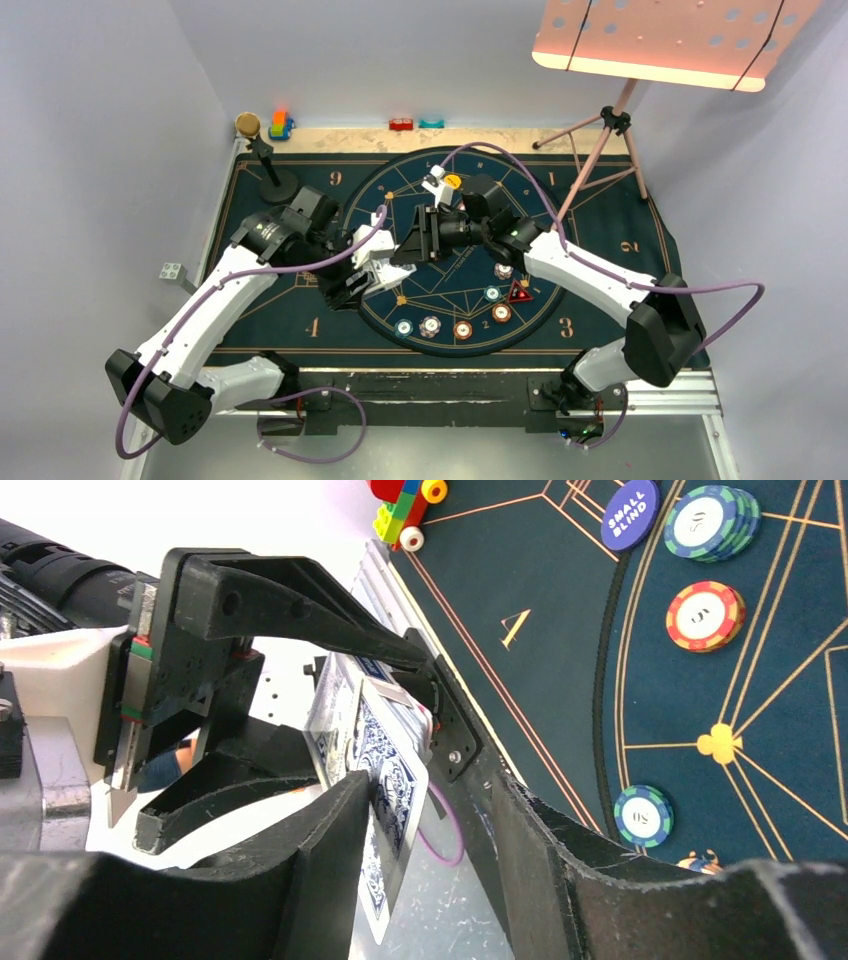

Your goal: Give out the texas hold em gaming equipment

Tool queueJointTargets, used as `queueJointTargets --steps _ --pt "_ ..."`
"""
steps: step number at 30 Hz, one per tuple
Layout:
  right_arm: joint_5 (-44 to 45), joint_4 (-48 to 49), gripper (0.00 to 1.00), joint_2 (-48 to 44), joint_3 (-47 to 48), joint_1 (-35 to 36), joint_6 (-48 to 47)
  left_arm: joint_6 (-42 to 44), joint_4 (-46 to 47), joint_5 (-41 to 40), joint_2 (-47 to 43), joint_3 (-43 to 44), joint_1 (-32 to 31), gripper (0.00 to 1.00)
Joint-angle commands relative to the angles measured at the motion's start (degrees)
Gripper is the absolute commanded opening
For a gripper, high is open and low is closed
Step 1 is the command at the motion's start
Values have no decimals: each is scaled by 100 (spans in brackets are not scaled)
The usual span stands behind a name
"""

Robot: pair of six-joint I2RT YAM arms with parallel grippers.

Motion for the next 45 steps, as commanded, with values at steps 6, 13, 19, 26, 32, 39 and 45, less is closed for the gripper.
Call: queueJointTargets --steps 6,13,19,26,32,39,45 --pt "16 -141 44 -410 -233 -308 -225 -246 137 269 -174 220 11 5" --pt "-26 -241 34 -538 -285 -449 -273 -310 207 342 -221 214 8 4" --pt "-35 -336 24 -669 -253 -550 -296 -314 231 346 -244 176 12 4" --pt "-6 -647 12 -839 -101 -754 -444 -335 271 373 -244 143 12 4" --pt "48 -879 3 -998 154 -1016 -485 -315 276 377 -277 32 8 4" --pt "-90 -1210 0 -869 693 -1480 -721 -217 88 396 -306 8 16 4" --pt "-382 -571 0 -183 841 -1756 -541 -164 -137 504 -476 4 17 3"
